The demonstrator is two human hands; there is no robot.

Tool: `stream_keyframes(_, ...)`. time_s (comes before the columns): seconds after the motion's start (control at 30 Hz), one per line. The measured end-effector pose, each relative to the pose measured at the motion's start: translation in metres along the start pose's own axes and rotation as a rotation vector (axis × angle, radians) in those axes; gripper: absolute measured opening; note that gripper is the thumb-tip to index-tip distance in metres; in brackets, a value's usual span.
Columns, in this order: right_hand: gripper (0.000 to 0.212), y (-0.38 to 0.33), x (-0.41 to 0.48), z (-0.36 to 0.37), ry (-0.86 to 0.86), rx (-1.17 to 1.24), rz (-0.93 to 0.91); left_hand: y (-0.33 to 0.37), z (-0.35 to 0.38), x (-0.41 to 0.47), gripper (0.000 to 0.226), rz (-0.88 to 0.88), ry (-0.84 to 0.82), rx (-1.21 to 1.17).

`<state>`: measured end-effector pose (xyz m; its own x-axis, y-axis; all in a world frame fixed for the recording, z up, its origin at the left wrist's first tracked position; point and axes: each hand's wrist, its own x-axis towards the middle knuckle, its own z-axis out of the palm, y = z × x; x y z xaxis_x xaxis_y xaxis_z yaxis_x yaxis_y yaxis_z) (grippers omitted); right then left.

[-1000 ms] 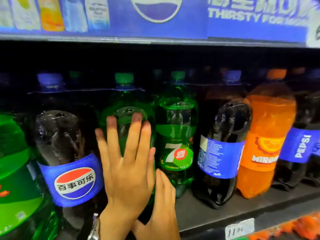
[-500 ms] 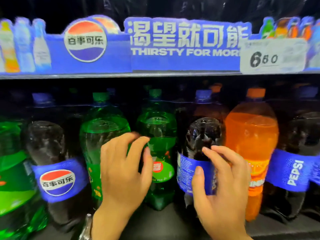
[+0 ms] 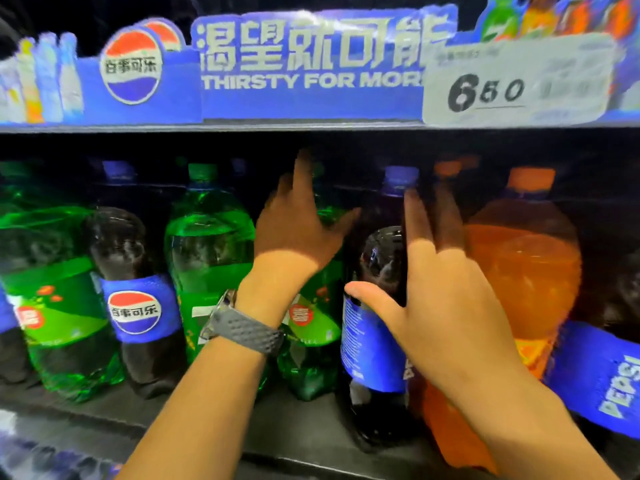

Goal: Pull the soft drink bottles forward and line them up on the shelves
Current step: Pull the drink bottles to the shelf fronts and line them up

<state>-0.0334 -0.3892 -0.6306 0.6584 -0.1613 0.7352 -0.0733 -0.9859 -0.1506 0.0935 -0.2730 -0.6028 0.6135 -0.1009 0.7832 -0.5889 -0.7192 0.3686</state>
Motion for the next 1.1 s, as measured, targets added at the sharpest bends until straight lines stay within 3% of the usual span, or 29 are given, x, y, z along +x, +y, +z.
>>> stream_keyframes(0.17, 0.116, 0.002, 0.0, -0.004, -0.053, -0.022, -0.057, -0.004, -0.002, -0.002, 0.092, -0.032, -0.018, 0.005)
stream_keyframes(0.27, 0.124, -0.005, 0.004, -0.008, -0.175, -0.081, -0.032, -0.003, -0.004, 0.0, 0.094, -0.05, -0.065, 0.029)
stream_keyframes(0.43, 0.118, -0.006, 0.004, -0.009, -0.122, -0.065, 0.023, -0.008, -0.01, 0.0, 0.088, 0.0, -0.041, 0.087)
stream_keyframes(0.6, 0.124, -0.004, 0.007, -0.013, -0.152, -0.11, 0.02, -0.01, -0.026, -0.001, 0.074, 0.025, 0.021, 0.067)
stream_keyframes(0.67, 0.113, -0.003, 0.01, -0.015, -0.2, -0.16, 0.048, -0.009, -0.031, -0.004, 0.068, 0.066, 0.048, 0.07)
stream_keyframes(0.77, 0.074, -0.004, 0.01, -0.016, -0.184, -0.223, -0.008, -0.008, -0.032, -0.004, 0.063, 0.099, 0.039, 0.063)
stream_keyframes(0.83, 0.06, -0.004, 0.01, -0.015, -0.152, -0.212, -0.053, -0.009, -0.03, 0.002, 0.061, 0.069, 0.016, -0.017)
stream_keyframes(0.93, 0.072, 0.0, 0.011, -0.012, -0.169, -0.187, -0.049, -0.01, -0.027, 0.007, 0.057, 0.016, -0.027, -0.119)
stream_keyframes(1.1, 0.085, 0.001, 0.013, -0.014, -0.184, -0.188, -0.043, -0.003, -0.027, 0.012, 0.065, -0.03, -0.059, -0.067)
